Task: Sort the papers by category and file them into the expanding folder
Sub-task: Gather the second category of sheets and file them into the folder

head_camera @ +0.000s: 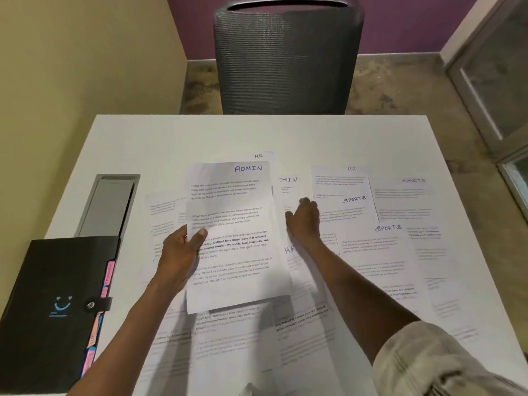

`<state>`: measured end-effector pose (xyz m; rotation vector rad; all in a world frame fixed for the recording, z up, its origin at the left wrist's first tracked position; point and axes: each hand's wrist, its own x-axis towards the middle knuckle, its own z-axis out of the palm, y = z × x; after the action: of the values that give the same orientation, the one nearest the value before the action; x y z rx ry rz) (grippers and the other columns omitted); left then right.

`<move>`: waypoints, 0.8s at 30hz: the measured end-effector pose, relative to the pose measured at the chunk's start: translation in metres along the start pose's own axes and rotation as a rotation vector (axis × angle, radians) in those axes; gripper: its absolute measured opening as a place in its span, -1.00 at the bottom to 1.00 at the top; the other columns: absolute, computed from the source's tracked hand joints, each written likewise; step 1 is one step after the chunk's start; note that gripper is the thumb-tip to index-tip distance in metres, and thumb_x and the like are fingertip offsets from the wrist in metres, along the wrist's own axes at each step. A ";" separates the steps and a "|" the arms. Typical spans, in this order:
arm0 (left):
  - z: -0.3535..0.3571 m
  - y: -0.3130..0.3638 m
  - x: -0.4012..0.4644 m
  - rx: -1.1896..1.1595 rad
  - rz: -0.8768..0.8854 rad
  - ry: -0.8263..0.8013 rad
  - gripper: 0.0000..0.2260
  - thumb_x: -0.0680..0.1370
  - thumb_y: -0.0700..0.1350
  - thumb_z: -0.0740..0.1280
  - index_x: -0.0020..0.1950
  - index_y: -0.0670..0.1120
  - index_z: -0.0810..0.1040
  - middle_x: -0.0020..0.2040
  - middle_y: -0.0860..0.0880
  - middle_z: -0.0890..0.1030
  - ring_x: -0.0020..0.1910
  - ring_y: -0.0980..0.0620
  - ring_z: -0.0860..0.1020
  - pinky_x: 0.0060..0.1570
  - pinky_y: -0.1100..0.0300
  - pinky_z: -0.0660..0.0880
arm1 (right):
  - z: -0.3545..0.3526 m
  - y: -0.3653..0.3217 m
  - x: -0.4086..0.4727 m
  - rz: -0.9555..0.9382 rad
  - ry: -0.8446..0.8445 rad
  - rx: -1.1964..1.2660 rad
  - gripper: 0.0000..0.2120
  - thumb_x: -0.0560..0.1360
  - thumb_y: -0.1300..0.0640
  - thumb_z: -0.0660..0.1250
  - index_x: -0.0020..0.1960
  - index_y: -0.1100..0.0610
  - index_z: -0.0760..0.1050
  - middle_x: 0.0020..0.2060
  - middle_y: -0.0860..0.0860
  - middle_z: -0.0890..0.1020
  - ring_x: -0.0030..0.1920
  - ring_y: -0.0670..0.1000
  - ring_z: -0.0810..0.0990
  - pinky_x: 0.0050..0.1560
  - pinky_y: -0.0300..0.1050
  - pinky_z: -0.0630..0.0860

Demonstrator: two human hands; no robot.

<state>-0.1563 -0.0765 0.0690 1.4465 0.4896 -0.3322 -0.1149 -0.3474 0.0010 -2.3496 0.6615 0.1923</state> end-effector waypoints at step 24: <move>0.013 0.021 0.006 0.192 0.227 0.094 -0.89 0.60 -0.12 0.37 -0.03 0.08 0.65 -0.06 -0.06 0.65 -0.08 -0.05 0.57 0.01 0.03 0.50 | -0.068 -0.026 -0.009 -0.057 0.282 0.209 -0.64 0.49 0.09 0.35 -0.43 0.17 0.36 -0.47 0.06 0.53 -0.39 0.14 0.48 -0.37 -0.12 0.37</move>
<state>-0.1393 -0.0871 0.0849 1.6923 0.3711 -0.1321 -0.1119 -0.3717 0.0700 -2.2076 0.7098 -0.2286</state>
